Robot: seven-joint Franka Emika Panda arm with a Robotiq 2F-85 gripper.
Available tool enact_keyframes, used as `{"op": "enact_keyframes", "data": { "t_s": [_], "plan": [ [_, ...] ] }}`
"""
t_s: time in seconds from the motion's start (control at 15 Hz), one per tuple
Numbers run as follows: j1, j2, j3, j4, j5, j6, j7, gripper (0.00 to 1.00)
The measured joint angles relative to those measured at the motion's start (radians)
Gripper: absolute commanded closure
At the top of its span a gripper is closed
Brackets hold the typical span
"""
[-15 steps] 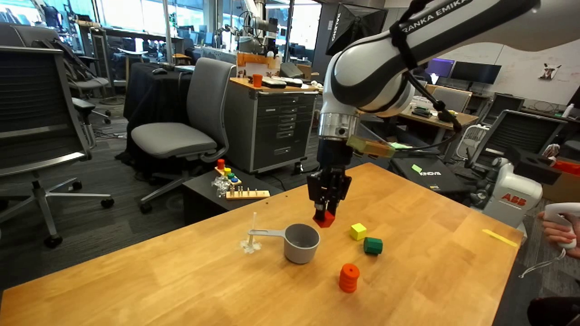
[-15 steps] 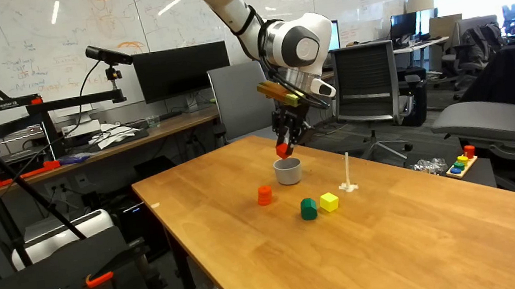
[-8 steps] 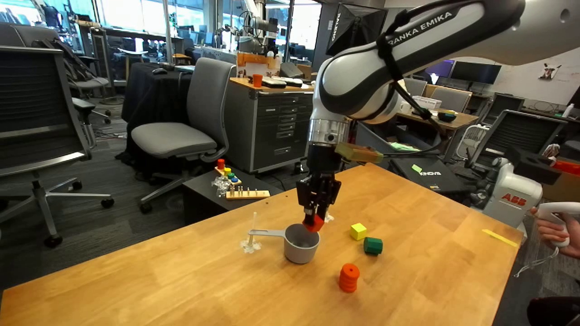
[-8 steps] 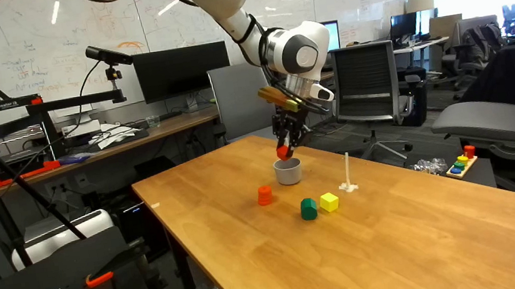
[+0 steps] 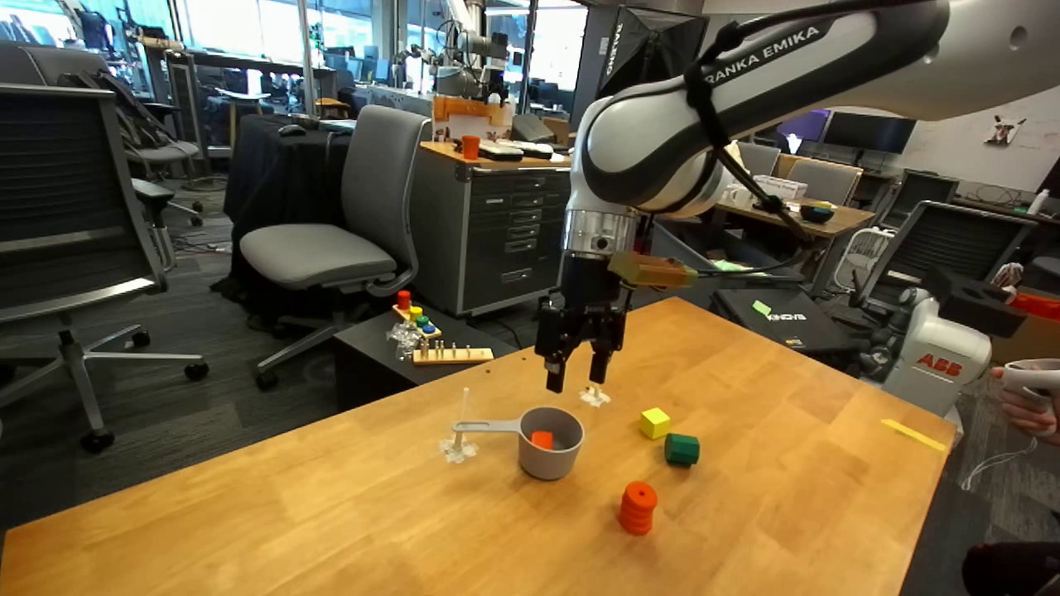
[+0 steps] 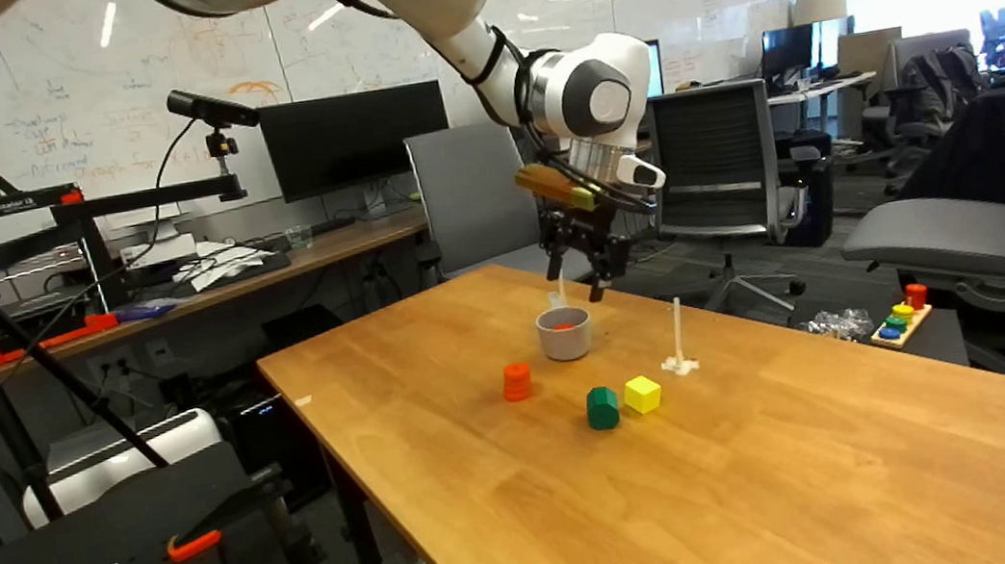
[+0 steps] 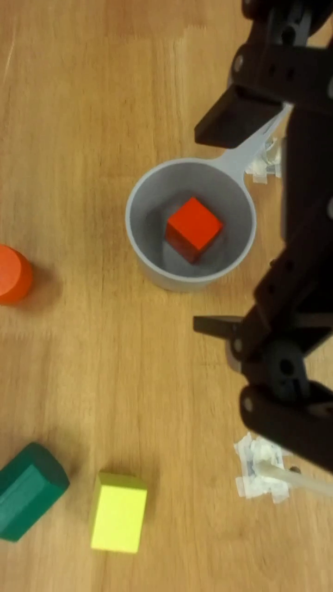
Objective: Put all the blocks and rings in the cup
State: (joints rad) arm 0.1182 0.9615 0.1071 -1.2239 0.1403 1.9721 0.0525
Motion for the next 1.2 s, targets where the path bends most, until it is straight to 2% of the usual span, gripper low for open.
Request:
{"op": "enact_keyframes", "data": {
  "t_s": [0.33, 0.53, 1.2],
  "plan": [
    [0.011, -0.013, -0.1, -0.004, -0.097, -0.024, 0.129, 0.0],
    [0.003, -0.023, -0.146, -0.015, -0.121, -0.045, 0.163, 0.0],
    [-0.05, 0.014, -0.156, -0.056, -0.124, -0.083, 0.161, 0.0]
  ]
}}
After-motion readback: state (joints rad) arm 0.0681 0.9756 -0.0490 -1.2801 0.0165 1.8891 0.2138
